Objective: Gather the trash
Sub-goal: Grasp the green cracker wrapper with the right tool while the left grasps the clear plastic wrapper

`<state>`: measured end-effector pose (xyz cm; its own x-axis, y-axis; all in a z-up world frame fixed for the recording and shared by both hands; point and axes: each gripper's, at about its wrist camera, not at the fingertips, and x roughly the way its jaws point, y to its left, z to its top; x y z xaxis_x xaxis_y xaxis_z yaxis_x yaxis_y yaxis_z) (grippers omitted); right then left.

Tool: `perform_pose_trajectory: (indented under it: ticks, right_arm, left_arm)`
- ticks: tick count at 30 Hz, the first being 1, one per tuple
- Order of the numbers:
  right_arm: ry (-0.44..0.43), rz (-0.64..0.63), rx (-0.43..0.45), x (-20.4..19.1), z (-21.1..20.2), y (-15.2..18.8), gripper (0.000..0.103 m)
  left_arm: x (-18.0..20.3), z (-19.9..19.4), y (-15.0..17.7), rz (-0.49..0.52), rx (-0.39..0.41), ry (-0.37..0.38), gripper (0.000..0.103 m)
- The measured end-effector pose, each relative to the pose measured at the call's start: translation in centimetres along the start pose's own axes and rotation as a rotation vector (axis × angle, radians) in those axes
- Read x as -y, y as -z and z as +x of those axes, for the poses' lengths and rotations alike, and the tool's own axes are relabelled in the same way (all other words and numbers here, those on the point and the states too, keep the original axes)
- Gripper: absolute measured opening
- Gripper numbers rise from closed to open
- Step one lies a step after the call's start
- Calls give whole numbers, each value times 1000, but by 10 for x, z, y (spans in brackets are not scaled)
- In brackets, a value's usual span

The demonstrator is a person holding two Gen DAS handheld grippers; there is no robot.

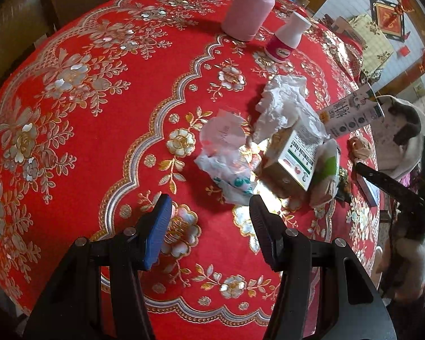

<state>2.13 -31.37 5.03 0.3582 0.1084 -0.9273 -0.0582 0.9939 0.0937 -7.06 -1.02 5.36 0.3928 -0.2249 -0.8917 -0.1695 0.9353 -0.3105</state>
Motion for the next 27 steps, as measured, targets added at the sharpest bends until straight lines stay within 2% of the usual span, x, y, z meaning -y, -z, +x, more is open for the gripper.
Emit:
perform_pose_trajectory:
  ticks: [2, 6, 11, 15, 18, 20, 27]
  right_arm:
    - [9, -30, -31, -2, 5, 2, 58]
    - [-29, -66, -94, -9, 8, 24, 58]
    - [-112, -33, -101, -7, -5, 47, 58]
    - [-233, 0, -101, -4, -19, 53, 58]
    - [-279, -66, -81, -12, -27, 57, 59]
    - [-298, -115, -80, -20, -27, 59, 65]
    - [-303, -233, -75, -42, -11, 56, 65]
  left_arm:
    - [-3, 0, -2, -3, 0, -1, 55]
    - [-9, 3, -6, -25, -3, 4, 55]
    - [-6, 4, -10, -29, 0, 8, 55]
    - [-1, 4, -10, -20, 2, 13, 55]
    - [2, 4, -10, -16, 1, 22, 55]
    - [3, 5, -11, -17, 0, 30, 55]
    - [10, 14, -19, -17, -11, 72, 55]
